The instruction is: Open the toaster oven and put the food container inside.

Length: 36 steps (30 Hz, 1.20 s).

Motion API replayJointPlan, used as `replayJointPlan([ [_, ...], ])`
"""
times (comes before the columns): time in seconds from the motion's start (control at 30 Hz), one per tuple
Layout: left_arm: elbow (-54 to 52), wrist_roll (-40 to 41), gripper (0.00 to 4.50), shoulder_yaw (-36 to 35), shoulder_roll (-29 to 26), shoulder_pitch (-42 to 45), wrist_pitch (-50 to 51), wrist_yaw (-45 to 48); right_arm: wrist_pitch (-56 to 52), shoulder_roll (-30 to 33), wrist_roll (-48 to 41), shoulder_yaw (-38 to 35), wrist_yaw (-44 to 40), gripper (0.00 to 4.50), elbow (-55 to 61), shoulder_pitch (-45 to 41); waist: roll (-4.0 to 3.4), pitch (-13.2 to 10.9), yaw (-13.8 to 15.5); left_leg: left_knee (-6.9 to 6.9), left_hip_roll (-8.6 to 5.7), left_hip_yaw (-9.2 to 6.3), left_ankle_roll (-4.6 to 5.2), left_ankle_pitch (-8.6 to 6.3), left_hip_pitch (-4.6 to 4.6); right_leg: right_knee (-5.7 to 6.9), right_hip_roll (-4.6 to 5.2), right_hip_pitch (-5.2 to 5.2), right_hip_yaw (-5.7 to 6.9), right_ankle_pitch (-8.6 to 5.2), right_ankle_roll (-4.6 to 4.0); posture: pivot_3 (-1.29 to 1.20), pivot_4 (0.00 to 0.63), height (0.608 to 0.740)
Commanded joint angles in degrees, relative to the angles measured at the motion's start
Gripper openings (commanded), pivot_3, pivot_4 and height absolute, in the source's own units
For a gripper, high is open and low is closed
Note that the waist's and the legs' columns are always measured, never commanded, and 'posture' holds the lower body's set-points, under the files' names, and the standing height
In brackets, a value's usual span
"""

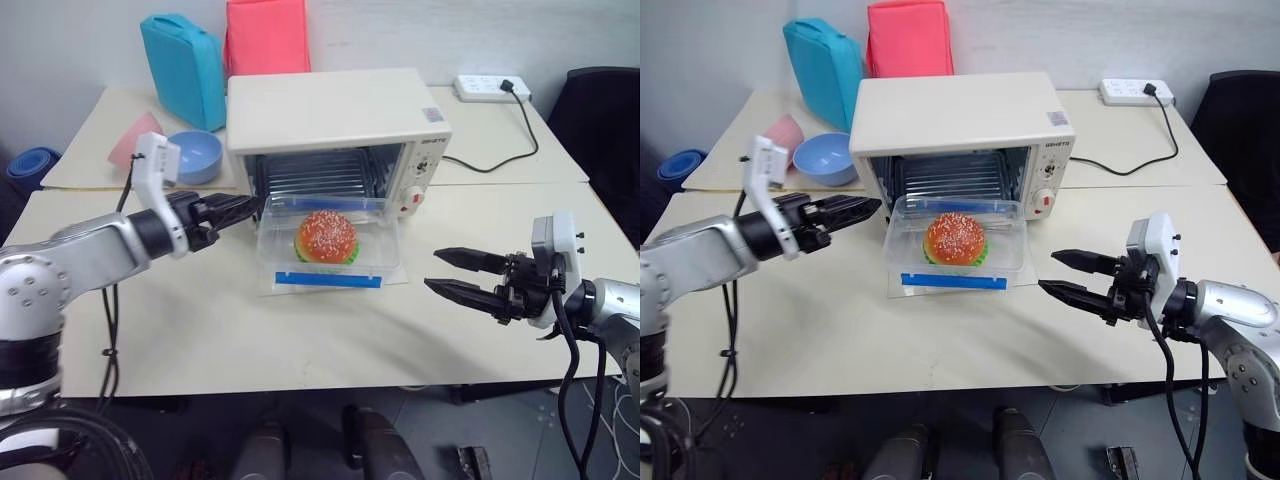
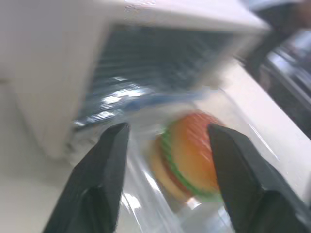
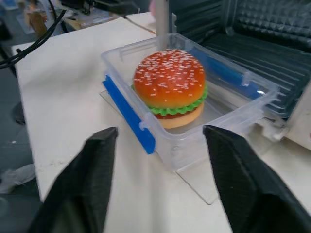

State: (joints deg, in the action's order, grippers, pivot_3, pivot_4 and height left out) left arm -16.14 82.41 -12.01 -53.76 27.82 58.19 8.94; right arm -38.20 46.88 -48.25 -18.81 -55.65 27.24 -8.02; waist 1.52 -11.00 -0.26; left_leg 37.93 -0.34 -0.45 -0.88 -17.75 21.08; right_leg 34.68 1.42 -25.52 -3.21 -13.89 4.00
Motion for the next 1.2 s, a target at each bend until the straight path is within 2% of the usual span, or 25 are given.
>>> replayJointPlan([
  [0.03,-5.10,-6.62,1.57,-0.42,-3.37,-4.30,-2.99,21.08,-0.85,1.20,-2.50,0.52,-1.37,1.51,2.68,-0.12,0.00,0.00,0.18,0.00,0.01,0.06,0.03,-0.01,-0.02,0.00,0.03,0.02,-0.03,-0.06,-0.11,0.00,0.150,0.740],
  [0.17,-7.09,-17.52,0.36,5.69,-5.56,-5.95,-7.31,33.64,0.01,0.78,-0.74,4.39,-3.01,0.16,2.43,-0.42,0.02,-0.01,0.22,0.02,-0.03,0.11,0.23,0.07,0.10,-0.45,0.03,0.13,-0.08,-0.06,-0.11,0.00,0.150,0.740],
  [0.2,-7.34,-20.27,0.04,7.72,-5.62,-5.95,-8.37,35.83,0.48,0.38,0.05,5.63,-3.10,0.00,2.02,-0.84,0.02,-0.01,0.14,0.02,-0.03,0.15,0.27,0.08,0.10,-0.50,0.03,0.15,-0.12,-0.04,-0.08,0.00,0.150,0.740],
  [0.33,-4.44,-32.99,0.04,17.48,-1.27,-2.57,-11.95,36.88,3.75,-2.14,7.81,13.09,-0.85,0.00,-2.51,-4.63,0.02,-0.01,-0.11,0.02,-0.01,0.25,0.38,0.02,0.10,-0.52,0.02,0.12,-0.26,0.02,0.02,0.00,0.150,0.740],
  [0.4,-1.55,-36.72,0.04,19.87,2.06,-0.01,-11.63,35.37,5.92,-3.14,11.94,15.80,0.01,0.00,-5.34,-6.41,0.07,-0.03,-0.08,0.03,0.00,0.24,0.40,0.01,0.12,-0.48,0.00,0.10,-0.27,0.18,0.31,0.00,0.150,0.740],
  [0.47,0.33,-39.19,0.04,21.12,4.77,1.78,-11.63,35.30,7.65,-4.43,14.83,17.79,0.74,0.00,-8.11,-8.35,0.08,-0.04,-0.09,0.03,-0.01,0.24,0.40,0.01,0.13,-0.45,0.00,0.09,-0.24,0.54,0.94,0.00,0.150,0.740],
  [0.53,1.48,-41.30,0.04,21.70,7.09,3.06,-11.86,34.93,9.06,-6.15,17.09,19.32,1.52,0.00,-10.57,-10.50,0.08,-0.04,-0.21,0.03,0.00,0.19,0.43,-0.01,0.17,-0.44,-0.01,0.04,-0.25,0.56,0.97,0.00,0.150,0.740],
  [0.83,11.52,-49.46,0.04,18.03,19.87,9.59,-13.20,25.59,15.87,-17.36,28.06,23.01,10.77,0.00,-25.91,-23.27,0.08,-0.04,-0.50,0.13,-0.05,-0.23,0.45,-0.03,0.11,-0.11,0.12,0.00,-0.26,0.65,1.07,0.00,0.150,0.740],
  [1.03,21.70,-54.99,0.04,13.54,26.90,16.13,-18.38,18.01,22.00,-25.33,33.64,23.04,16.57,0.00,-39.39,-32.50,0.07,-0.04,-1.38,0.13,-0.05,-0.27,0.40,-0.01,0.12,-0.01,0.28,-0.06,-0.25,0.69,1.08,0.00,0.150,0.740],
  [1.13,22.08,-54.61,0.04,11.42,27.47,17.50,-18.73,19.20,22.08,-25.83,33.11,22.76,14.53,0.00,-39.28,-33.08,0.07,-0.04,-1.35,0.10,-0.01,-0.34,0.36,-0.02,0.16,0.24,0.36,-0.11,-0.20,0.70,1.07,0.00,0.150,0.740],
  [1.2,16.96,-51.99,0.04,10.19,24.56,15.41,-16.41,23.41,19.98,-23.54,31.10,22.02,11.48,0.00,-34.07,-30.22,0.07,-0.04,-1.44,0.08,0.00,-0.35,0.33,-0.03,0.19,0.22,0.38,-0.12,-0.21,0.70,1.07,0.00,0.150,0.740],
])
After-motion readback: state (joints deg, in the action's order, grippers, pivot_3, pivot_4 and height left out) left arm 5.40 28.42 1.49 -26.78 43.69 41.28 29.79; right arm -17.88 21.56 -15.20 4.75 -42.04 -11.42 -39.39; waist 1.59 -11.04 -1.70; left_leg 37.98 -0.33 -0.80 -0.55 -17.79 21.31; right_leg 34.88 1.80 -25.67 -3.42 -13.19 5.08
